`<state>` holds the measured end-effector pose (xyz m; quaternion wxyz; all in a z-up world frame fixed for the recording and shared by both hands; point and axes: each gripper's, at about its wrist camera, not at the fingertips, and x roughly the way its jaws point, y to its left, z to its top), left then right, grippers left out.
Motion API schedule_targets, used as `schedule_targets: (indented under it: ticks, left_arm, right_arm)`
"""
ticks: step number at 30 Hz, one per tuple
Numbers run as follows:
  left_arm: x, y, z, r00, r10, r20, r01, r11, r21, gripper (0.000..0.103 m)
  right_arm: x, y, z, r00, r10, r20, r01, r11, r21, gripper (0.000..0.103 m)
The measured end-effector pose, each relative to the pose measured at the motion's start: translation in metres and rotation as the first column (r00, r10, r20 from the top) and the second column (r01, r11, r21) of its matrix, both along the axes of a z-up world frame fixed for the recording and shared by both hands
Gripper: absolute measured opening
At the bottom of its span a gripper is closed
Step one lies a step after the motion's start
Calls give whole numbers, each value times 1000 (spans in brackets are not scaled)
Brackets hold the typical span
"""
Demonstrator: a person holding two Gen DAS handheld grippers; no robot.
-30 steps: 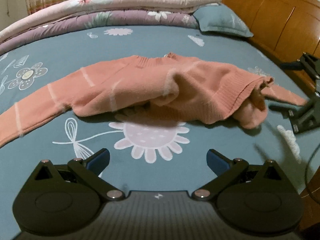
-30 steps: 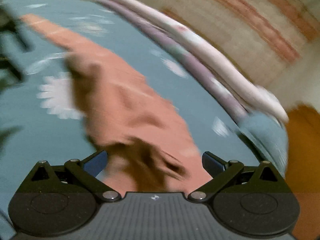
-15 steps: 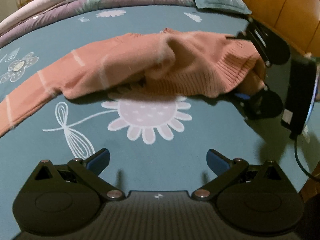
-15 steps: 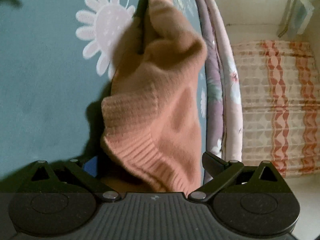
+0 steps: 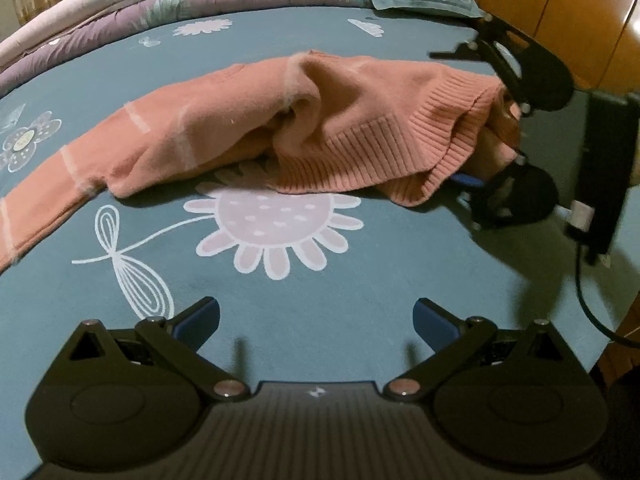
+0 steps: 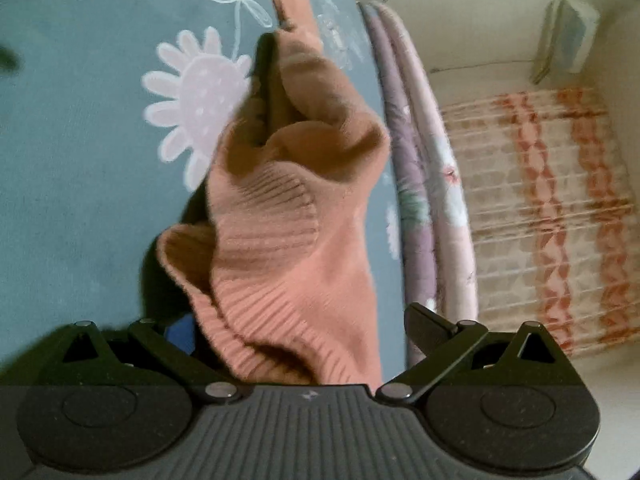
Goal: Fold clothes
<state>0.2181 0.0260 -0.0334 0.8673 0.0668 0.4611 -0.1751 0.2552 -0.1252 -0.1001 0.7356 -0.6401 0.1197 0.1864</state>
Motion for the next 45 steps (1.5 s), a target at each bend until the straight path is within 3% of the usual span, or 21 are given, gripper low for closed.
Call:
schedule_targets:
  ticks: [6, 11, 14, 16, 19, 20, 22, 25, 29, 35, 37, 38, 45]
  left_arm:
    - [-6, 5, 2, 1000, 18, 8, -18, 1000, -1, 102]
    - [-9, 15, 0, 999, 52, 0, -52, 999, 2, 102]
    - [-7, 20, -1, 998, 63, -8, -63, 998, -1, 102]
    - [-6, 20, -3, 998, 62, -10, -62, 998, 6, 102]
    - [-4, 19, -3, 998, 55, -9, -54, 998, 11, 102]
    - [-4, 19, -3, 999, 53, -9, -53, 999, 9, 102]
    - [-4, 19, -3, 999, 51, -7, -51, 999, 7, 102]
    - [-3, 21, -3, 998, 55, -3, -55, 999, -1, 102]
    - [-2, 26, -7, 997, 71, -19, -71, 997, -7, 102]
    - [0, 25, -9, 997, 70, -29, -70, 998, -3, 102]
    - [-1, 26, -8, 998, 66, -24, -66, 998, -10, 102]
    - [-1, 26, -8, 998, 65, -22, -65, 998, -13, 102]
    - [-8, 31, -10, 999, 32, 7, -32, 999, -5, 102]
  right_arm:
    - [-8, 24, 29, 981, 88, 176, -124, 971, 207, 103]
    - [15, 25, -10, 998, 2, 64, -4, 1000, 27, 103]
    - [23, 27, -14, 997, -40, 72, 35, 998, 59, 103]
    - [21, 30, -7, 989, -56, 135, 41, 993, 111, 103]
    - [13, 33, 17, 978, -65, 199, 8, 960, 278, 103]
    - [15, 35, 21, 984, -73, 162, 22, 953, 301, 103]
    - [26, 37, 14, 993, -93, 74, 71, 963, 259, 99]
    - [30, 38, 2, 994, -102, 30, 93, 975, 203, 84]
    - [25, 41, 1, 992, -127, -21, 128, 971, 201, 82]
    - [21, 46, 10, 984, -135, -115, 161, 952, 259, 42]
    - [20, 48, 13, 980, -131, -151, 170, 946, 278, 21]
    - [18, 49, 18, 976, -125, -180, 174, 941, 291, 17]
    - [15, 40, 74, 900, -39, -433, 255, 854, 453, 12]
